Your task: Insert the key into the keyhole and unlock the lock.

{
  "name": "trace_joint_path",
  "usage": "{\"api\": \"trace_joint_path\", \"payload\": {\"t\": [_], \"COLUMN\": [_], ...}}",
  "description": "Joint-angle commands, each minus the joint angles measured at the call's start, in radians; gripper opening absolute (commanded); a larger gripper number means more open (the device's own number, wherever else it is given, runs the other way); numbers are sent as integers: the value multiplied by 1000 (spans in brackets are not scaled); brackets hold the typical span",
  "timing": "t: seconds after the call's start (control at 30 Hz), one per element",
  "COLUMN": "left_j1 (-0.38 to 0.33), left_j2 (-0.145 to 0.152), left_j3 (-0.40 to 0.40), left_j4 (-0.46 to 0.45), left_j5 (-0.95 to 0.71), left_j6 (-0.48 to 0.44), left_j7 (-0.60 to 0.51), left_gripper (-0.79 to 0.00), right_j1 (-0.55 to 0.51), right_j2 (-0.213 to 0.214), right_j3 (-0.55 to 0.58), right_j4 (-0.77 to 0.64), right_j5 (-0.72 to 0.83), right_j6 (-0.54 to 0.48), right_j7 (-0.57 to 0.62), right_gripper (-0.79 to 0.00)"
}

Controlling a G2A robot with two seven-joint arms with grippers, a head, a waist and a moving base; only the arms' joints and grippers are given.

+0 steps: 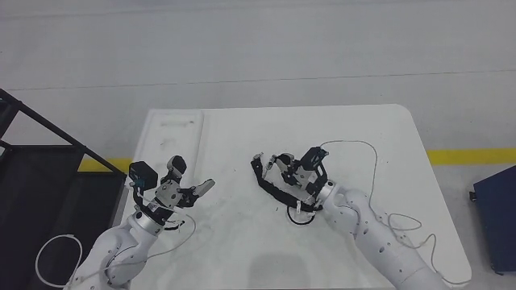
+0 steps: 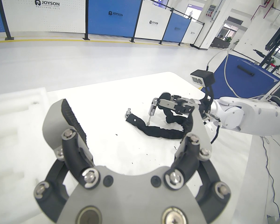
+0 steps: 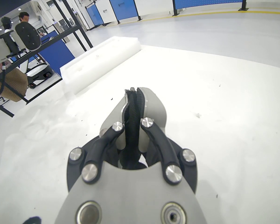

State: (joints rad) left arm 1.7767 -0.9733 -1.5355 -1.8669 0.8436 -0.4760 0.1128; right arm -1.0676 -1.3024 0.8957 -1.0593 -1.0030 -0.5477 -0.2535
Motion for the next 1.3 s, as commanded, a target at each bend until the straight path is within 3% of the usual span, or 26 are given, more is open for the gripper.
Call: {"api": "trace_joint_path", "payload": {"t": [0.0,0.33,0.6,0.73,1.0,1.27], "left_j1": [0,0,0,0,0,0], "left_j2": [0,0,0,0,0,0], "left_j3": [0,0,0,0,0,0], "left_j4": [0,0,0,0,0,0], "left_j5": [0,0,0,0,0,0], "left_j6": [0,0,0,0,0,0], "left_j7": [0,0,0,0,0,0], "left_gripper": [0,0,0,0,0,0], "right_j1": [17,79,129,139,123,-18], "right_j2": [-6,-25,-25,-17,25,71], "right_j3": [-7,-13,10,37,144,297], "right_j4": [27,106,156,155,45,-258], "right_j5": [-4,-21,-52,-71,-179,-201], "right_j6": [4,8,28,16,39,9], "right_j7": [-4,-38,12,-4,-99,-186], "right_gripper": [-785,-785,-785,0,0,0]}}
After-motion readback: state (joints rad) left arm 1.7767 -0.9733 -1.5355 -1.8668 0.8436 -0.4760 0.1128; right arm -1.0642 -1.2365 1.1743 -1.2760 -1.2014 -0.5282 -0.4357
